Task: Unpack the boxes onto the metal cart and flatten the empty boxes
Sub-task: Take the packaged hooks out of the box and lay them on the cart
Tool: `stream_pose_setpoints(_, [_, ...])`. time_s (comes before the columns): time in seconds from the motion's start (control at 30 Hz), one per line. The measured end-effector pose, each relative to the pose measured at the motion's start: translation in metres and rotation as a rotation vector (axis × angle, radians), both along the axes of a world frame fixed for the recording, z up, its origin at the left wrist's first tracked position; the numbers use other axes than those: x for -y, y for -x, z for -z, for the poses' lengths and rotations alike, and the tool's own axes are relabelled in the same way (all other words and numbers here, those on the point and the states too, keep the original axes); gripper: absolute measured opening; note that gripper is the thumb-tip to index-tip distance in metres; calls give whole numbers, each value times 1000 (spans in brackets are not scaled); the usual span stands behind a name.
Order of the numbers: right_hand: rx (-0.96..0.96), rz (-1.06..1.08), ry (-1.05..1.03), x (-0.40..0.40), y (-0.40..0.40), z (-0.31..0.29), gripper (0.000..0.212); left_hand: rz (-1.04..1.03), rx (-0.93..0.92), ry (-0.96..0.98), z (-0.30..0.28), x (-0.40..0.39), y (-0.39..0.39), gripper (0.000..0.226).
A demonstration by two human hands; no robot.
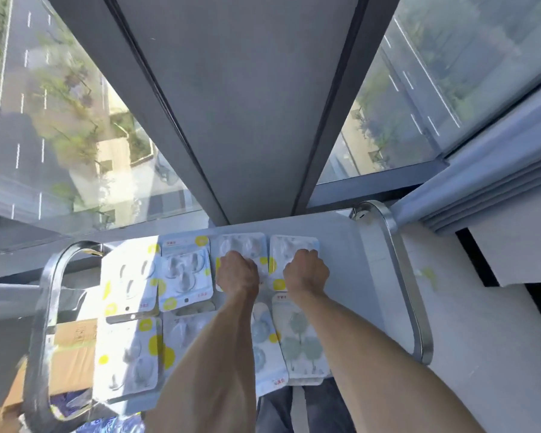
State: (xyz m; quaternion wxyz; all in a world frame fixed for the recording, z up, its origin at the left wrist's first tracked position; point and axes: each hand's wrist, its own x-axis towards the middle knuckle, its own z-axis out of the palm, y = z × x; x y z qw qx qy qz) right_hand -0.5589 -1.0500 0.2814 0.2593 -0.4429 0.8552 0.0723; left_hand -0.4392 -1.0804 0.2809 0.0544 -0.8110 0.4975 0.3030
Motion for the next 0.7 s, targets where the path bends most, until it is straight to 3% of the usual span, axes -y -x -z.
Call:
stream_pose_setpoints(0.3, [-8,-74,-66,18,8,28,33,-47,78,-72,25,-14,-1,16])
stream_pose_setpoints(0.5, [16,-158,13,12,-24,1,48,-61,70,7,-18,-23,-14,25])
stream_pose_setpoints(0.7, [78,-254,22,-3,-95,-40,46,-61,150,164,-75,-38,-75,37])
